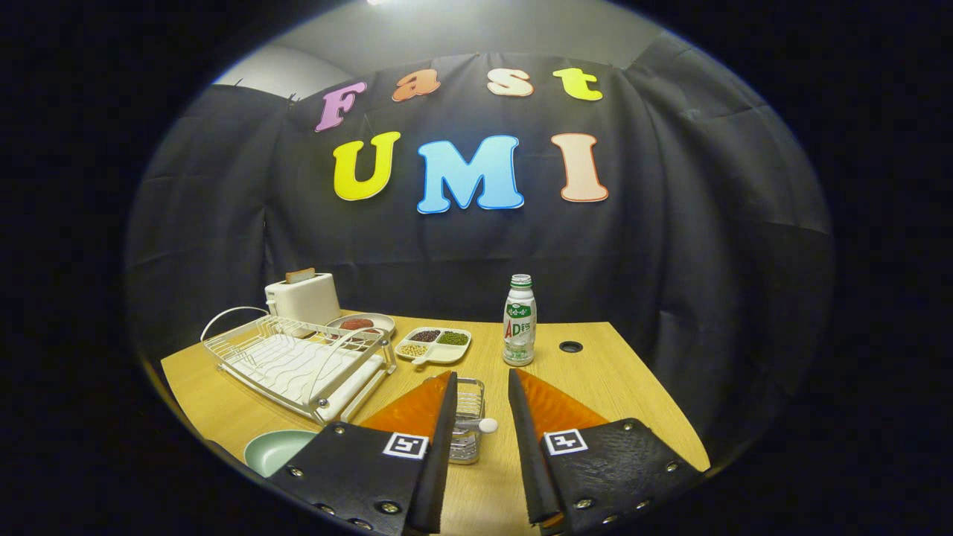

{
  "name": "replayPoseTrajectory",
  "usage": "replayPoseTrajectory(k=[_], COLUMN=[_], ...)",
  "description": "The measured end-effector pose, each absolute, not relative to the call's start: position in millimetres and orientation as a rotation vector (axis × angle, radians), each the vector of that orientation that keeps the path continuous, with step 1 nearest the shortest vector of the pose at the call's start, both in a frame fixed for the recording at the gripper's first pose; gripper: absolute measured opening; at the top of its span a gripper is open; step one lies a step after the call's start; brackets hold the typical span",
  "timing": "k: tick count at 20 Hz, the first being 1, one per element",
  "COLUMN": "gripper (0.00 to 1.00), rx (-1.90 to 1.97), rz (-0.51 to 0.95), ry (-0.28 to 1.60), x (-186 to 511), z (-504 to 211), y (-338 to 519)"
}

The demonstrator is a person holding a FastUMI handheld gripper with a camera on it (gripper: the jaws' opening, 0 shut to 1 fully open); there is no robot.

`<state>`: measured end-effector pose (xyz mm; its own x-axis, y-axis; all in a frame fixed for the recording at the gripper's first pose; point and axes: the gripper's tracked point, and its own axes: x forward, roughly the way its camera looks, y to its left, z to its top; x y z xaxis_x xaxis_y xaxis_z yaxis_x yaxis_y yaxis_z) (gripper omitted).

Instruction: Take the plate from the dish rack, then take the spoon from the basket and place it into the plate.

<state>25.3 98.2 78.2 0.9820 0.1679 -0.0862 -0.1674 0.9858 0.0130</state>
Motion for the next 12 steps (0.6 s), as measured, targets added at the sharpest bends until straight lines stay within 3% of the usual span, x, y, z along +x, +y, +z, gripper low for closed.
replayPoseTrajectory(k=[6, 8, 9, 11, 12], gripper=[0.41, 0.36, 0.22, 0.21, 0.11], rx=[0.058, 0.049, 0.053, 0.059, 0.054], rz=[0.157, 0.13, 0.15, 0.17, 0.182], ry=[0.052, 0.057, 0.051, 0.061, 0.073], x=[53.3, 58.9, 61.2, 58.9, 60.9], z=[59.3, 55.8, 56.6, 60.6, 60.9], y=[100.1, 95.2, 98.7, 102.9, 109.8])
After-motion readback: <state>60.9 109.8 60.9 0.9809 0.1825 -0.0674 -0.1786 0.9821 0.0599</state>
